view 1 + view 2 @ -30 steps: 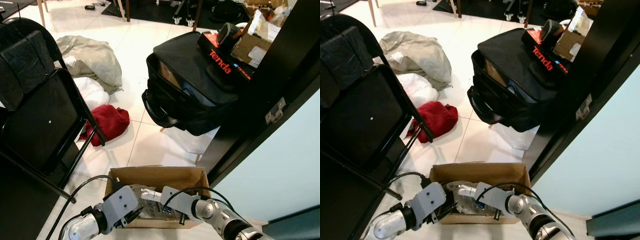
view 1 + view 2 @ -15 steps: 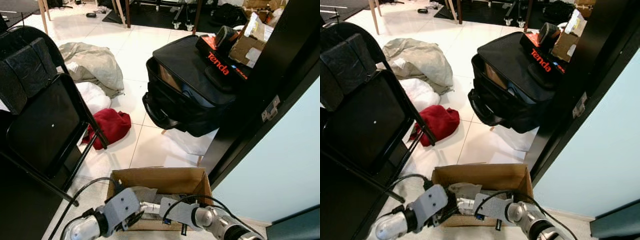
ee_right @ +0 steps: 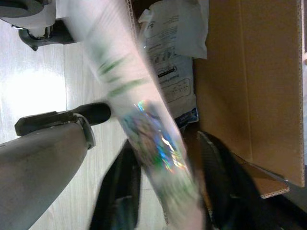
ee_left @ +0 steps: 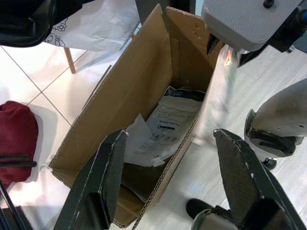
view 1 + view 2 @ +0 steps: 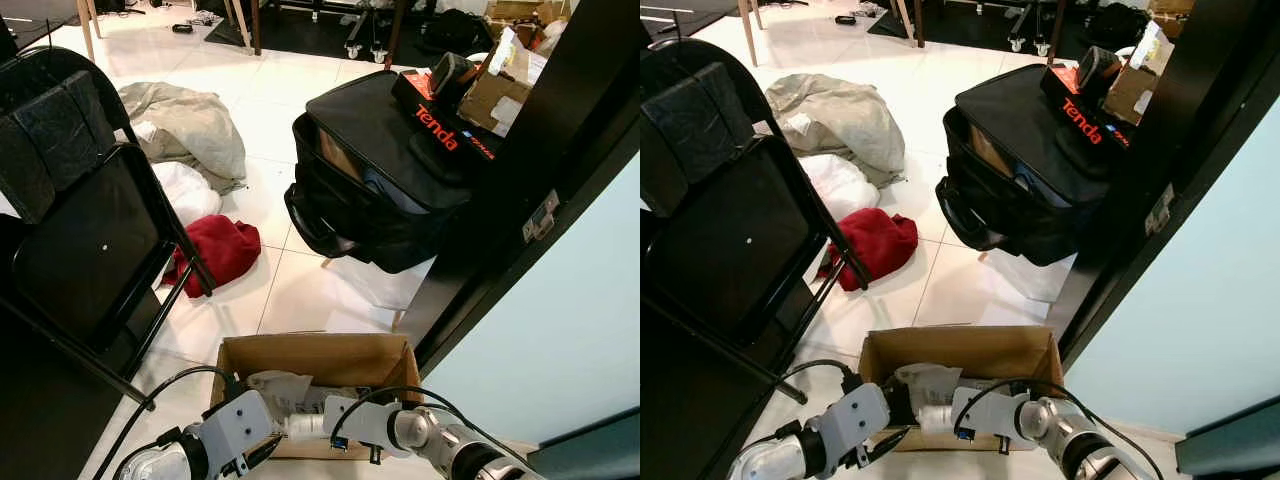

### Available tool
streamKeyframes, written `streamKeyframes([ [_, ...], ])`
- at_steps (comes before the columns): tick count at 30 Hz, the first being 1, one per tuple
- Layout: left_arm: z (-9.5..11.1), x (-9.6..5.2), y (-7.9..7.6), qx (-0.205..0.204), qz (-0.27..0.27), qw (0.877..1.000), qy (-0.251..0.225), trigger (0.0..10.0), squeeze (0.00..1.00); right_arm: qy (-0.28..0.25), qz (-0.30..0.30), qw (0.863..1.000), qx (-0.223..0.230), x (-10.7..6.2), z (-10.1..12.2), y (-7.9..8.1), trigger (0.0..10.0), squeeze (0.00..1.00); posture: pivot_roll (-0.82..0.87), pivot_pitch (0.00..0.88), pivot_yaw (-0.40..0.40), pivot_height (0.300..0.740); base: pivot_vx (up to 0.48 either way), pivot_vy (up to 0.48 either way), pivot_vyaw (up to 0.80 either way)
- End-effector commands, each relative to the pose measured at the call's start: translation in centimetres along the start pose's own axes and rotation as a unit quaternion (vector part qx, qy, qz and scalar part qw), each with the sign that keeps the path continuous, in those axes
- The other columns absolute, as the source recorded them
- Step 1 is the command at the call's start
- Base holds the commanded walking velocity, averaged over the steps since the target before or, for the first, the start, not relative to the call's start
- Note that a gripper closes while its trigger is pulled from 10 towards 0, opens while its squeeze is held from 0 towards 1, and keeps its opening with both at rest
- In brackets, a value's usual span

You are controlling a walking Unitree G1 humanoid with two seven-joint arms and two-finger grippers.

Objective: Clean up the room

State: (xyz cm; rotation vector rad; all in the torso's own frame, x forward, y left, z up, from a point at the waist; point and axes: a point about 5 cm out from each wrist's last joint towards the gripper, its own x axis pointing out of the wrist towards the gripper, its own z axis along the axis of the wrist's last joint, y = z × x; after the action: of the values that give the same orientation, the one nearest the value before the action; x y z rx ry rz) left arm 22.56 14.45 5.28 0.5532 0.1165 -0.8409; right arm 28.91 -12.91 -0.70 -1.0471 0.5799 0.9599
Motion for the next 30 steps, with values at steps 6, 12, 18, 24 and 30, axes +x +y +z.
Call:
streamKeyframes([
  [6,-0.2,-0.3,-0.8,0.008,-0.019,1.0,0.006,10.0,0.0,0.015,0.003,1.0,-0.016,0.0,-0.7,0.5,10.0,0.0,0.06,0.254,-0.053,0.74,0.0,0.0,0.0],
  [12,-0.2,-0.2,-0.8,0.011,-0.019,1.0,0.007,10.0,0.0,0.015,-0.001,1.0,-0.014,-0.1,-0.7,0.4,10.0,0.0,0.06,0.251,-0.05,0.74,0.0,0.0,0.0],
  [18,-0.2,-0.1,-0.7,0.012,-0.016,1.0,0.008,10.0,0.0,0.016,-0.015,1.0,-0.009,-0.1,-0.8,0.1,10.0,0.0,0.06,0.241,-0.048,0.74,0.0,0.0,0.0],
  [24,-0.3,0.1,-0.7,0.013,-0.014,1.0,0.009,10.0,0.0,0.016,-0.029,0.999,0.01,-0.2,-0.9,-0.2,10.0,0.0,0.06,0.211,-0.049,0.74,0.0,0.0,0.0],
  [30,-2.9,1.5,0.7,-0.073,0.118,0.985,0.101,10.0,0.0,-0.044,-0.199,0.914,0.349,-1.5,-2.0,-3.5,10.0,0.0,0.04,0.127,-0.034,0.74,0.0,0.0,0.0],
])
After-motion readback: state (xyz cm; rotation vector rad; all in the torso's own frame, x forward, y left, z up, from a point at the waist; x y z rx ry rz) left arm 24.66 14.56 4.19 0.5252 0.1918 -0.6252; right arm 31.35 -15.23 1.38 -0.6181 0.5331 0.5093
